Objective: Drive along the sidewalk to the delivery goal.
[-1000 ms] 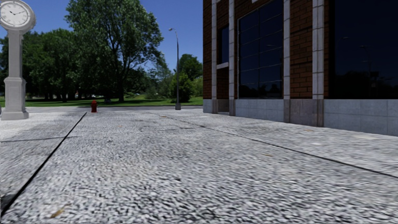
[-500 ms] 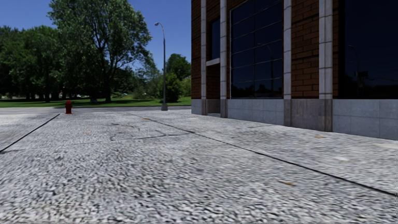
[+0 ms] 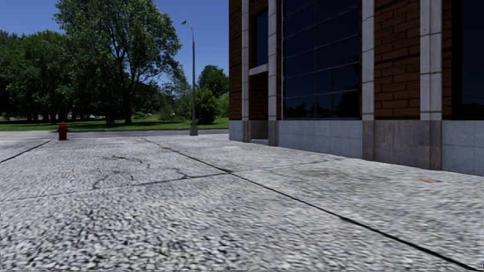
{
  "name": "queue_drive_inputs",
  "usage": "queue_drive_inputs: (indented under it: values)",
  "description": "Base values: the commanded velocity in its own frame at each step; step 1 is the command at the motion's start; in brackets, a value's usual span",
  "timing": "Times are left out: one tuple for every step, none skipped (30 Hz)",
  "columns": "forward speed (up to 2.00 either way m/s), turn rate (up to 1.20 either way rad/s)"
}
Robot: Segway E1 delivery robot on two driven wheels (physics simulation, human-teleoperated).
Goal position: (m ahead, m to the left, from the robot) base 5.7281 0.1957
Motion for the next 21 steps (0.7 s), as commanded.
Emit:
queue_drive_inputs:
  values:
    - [2.00,0.00]
    - [2.00,0.00]
    - [2.00,0.00]
    - [2.00,0.00]
    - [2.00,0.00]
    - [2.00,0.00]
    - [2.00,0.00]
    - [2.00,0.00]
    - [2.00,0.00]
    - [2.00,0.00]
    - [2.00,0.00]
    - [2.00,0.00]
    - [2.00,0.00]
    - [2.00,0.00]
    - [2.00,0.00]
    - [2.00,0.00]
    - [2.00,0.00]
    - [2.00,0.00]
    - [2.00,0.00]
    - [2.00,0.00]
    - [2.00,0.00]
